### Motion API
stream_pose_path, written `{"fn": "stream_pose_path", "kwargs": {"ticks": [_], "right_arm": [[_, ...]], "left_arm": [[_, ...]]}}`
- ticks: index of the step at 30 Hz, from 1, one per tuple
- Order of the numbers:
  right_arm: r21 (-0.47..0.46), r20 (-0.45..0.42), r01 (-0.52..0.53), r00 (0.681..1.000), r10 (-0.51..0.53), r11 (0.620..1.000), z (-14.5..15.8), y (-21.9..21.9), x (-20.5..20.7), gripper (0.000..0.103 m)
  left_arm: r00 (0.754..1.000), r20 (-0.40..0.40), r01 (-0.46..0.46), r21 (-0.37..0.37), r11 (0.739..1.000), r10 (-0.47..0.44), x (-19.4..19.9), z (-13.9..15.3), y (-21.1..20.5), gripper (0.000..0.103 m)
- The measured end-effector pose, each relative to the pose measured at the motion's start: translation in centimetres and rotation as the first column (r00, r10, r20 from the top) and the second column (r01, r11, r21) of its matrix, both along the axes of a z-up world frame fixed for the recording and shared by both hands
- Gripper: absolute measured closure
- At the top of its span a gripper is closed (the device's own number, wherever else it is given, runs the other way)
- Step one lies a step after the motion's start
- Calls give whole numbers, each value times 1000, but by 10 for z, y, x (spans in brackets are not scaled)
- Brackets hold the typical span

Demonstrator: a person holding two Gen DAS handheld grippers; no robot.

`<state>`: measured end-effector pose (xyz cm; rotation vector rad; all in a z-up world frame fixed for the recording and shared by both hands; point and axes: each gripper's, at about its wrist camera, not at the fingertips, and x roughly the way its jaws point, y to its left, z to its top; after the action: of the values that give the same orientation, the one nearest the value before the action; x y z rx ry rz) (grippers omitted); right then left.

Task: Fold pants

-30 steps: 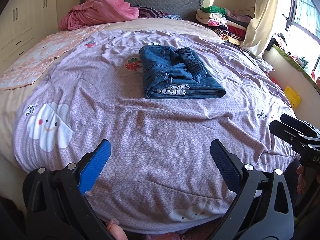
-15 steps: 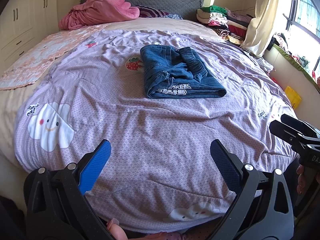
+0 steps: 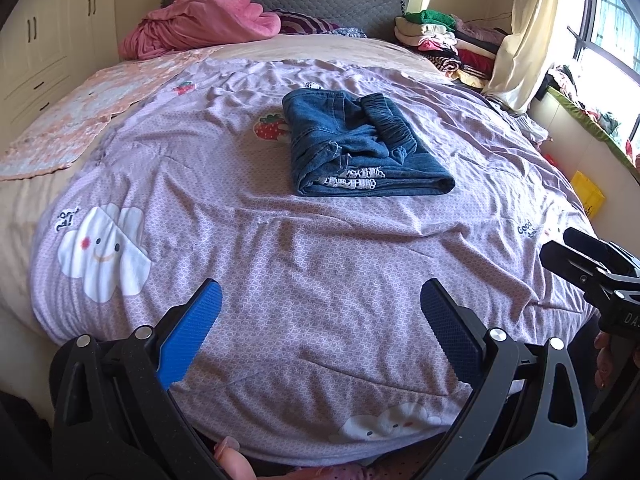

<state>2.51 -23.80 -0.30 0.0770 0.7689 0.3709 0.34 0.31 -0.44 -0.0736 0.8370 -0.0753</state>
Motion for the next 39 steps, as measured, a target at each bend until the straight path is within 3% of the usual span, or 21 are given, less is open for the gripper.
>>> {"fn": "stream_pose_path", "kwargs": {"ticks": [19, 31, 35, 39], "right_arm": [[-3, -1, -1, 1000, 1, 1000, -2, 1, 1, 5], [-8, -36, 31, 999, -31, 999, -20, -12, 14, 5], [-3, -58, 108, 992, -108, 994, -26, -50, 39, 5], [-62, -56, 260, 963, -264, 964, -25, -125, 86, 5]], "left_arm": [[999, -31, -8, -1, 1000, 8, 4, -5, 3, 10], [999, -41, -15, -21, 1000, 14, 13, -7, 12, 10], [995, -29, -100, -39, 994, 99, 42, 1, 50, 10], [965, -73, -248, 66, 967, 252, 104, -7, 113, 10]]}}
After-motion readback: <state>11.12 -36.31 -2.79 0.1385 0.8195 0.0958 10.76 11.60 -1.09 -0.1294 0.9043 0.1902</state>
